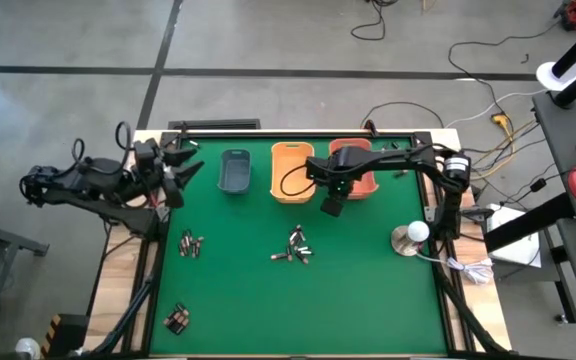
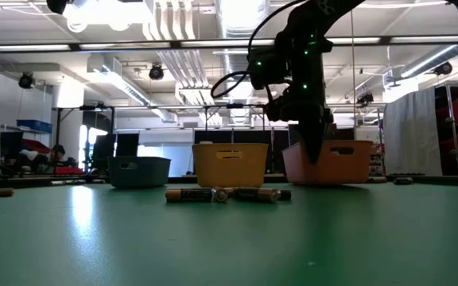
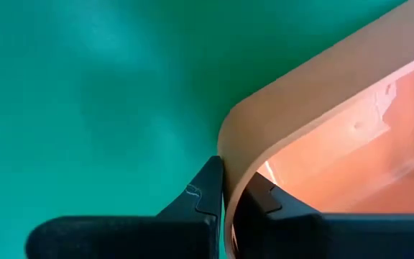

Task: Sort batteries
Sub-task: Move the orange bin to the top right of the table, then put the black battery into the orange bin

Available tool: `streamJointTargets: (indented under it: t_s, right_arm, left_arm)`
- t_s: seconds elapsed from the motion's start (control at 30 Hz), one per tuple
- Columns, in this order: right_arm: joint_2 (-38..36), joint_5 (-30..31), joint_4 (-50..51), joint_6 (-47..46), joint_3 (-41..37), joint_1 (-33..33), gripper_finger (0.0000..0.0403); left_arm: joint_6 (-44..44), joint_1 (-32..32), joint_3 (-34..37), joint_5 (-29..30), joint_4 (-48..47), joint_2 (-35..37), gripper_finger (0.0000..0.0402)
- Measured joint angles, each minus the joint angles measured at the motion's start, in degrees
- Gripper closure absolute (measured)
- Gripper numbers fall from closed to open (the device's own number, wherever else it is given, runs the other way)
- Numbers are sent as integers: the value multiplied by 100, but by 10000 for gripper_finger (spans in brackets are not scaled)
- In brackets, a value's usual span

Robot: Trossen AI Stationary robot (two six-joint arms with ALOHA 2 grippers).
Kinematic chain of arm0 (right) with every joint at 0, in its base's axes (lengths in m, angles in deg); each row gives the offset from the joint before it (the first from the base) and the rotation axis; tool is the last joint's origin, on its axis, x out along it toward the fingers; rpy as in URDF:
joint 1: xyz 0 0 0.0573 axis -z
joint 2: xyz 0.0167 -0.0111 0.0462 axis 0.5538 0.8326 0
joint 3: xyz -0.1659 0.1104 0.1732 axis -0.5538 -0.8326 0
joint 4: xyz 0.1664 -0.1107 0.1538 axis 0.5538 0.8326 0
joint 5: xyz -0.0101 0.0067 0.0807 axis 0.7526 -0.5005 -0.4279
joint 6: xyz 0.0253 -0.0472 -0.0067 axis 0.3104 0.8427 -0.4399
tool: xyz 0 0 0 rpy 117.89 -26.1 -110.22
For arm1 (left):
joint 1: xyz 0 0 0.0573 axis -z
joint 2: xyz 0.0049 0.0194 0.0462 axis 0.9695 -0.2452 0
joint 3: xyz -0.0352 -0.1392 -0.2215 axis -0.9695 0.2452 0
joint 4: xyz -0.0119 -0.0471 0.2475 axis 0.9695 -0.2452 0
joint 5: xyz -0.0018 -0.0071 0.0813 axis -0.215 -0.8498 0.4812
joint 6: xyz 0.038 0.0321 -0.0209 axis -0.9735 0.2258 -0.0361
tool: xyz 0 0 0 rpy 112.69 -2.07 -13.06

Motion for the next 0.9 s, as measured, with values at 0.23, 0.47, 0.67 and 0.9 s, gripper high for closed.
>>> streamJointTargets:
  t_s: [0.23,0.47,0.67,0.9]
  right_arm:
    - [7,25,-129,-188,0,24,390]
    - [-27,237,-128,-265,0,33,380]
    - [-258,330,14,-459,394,27,307]
    - [-796,338,-237,-310,859,-454,231]
  left_arm:
    - [57,2,2,-6,7,-150,210]
    - [234,2,2,-233,26,-241,210]
    - [375,3,0,-645,5,-239,210]
    - [1121,95,26,-1826,-111,-262,210]
